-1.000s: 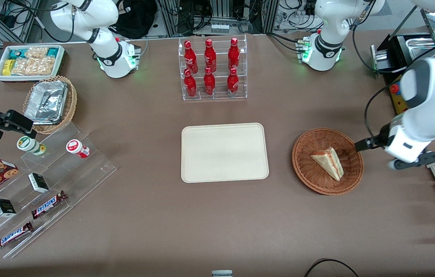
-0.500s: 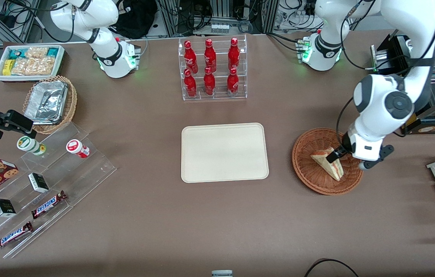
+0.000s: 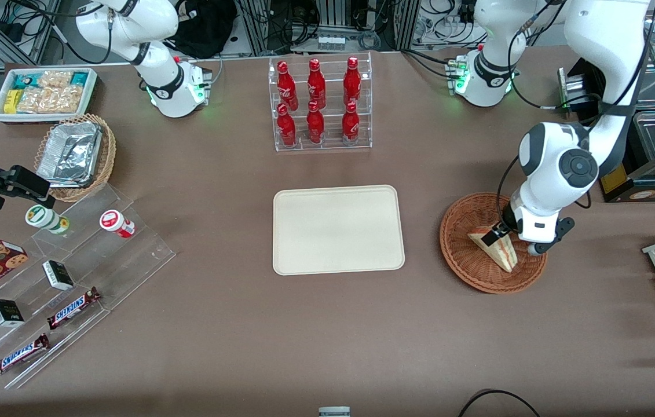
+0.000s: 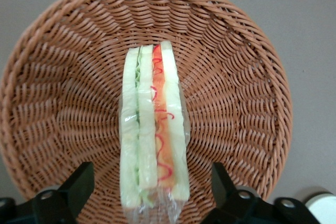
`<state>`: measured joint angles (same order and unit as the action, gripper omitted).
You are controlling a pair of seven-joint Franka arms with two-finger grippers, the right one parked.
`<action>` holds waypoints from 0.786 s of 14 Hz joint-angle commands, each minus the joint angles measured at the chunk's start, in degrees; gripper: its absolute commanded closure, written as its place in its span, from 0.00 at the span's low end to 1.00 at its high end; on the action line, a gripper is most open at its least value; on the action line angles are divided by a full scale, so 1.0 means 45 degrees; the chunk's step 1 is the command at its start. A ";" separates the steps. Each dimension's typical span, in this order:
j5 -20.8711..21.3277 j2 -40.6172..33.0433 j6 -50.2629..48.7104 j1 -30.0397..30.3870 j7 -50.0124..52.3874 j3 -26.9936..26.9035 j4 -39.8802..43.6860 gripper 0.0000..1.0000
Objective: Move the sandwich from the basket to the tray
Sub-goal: 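Lower the open left gripper over the wrapped sandwich in the basket, then close the left gripper on the sandwich and lift it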
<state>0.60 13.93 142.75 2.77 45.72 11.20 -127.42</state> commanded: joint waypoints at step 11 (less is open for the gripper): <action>0.0276 -0.0576 -0.8133 -0.0048 -0.0487 0.0089 0.5746 0.91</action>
<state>0.88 11.73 117.48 2.78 45.35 11.21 -110.52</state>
